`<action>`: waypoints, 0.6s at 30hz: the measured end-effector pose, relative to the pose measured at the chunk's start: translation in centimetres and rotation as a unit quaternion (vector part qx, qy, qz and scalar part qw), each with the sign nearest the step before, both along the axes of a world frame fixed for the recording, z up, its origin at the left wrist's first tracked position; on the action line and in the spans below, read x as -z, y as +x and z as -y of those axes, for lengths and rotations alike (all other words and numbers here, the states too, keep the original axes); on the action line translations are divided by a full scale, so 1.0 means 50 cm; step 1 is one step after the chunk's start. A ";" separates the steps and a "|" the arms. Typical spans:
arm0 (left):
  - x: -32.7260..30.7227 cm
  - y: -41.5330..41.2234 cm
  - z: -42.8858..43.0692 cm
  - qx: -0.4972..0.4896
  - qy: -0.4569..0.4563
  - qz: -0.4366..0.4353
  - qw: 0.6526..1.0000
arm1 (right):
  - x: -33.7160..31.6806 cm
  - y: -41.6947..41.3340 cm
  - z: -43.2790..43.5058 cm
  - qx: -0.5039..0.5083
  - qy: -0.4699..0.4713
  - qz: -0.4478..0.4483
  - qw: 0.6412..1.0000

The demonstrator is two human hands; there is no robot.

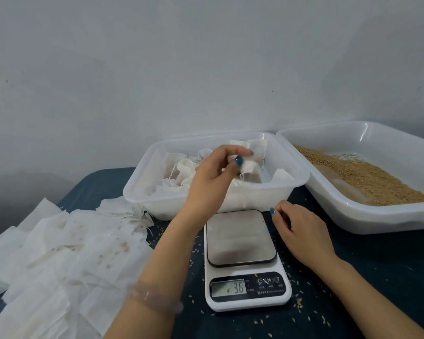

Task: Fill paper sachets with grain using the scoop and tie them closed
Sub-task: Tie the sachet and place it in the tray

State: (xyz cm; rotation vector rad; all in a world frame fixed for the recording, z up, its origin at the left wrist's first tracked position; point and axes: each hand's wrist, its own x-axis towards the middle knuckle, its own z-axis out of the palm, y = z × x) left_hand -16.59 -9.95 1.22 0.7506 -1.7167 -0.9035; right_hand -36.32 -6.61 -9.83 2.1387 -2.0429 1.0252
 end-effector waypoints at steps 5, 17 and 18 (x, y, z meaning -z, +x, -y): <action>0.005 -0.057 0.091 -0.024 -0.012 0.155 0.987 | 0.001 -0.006 0.000 0.003 -0.001 -0.003 1.000; 0.052 -0.087 0.125 -0.129 -0.028 0.552 0.823 | 0.008 -0.006 0.003 0.001 0.001 -0.007 1.000; 0.054 -0.086 0.116 -0.148 -0.063 0.558 0.814 | 0.008 -0.006 0.003 0.000 0.002 -0.006 1.000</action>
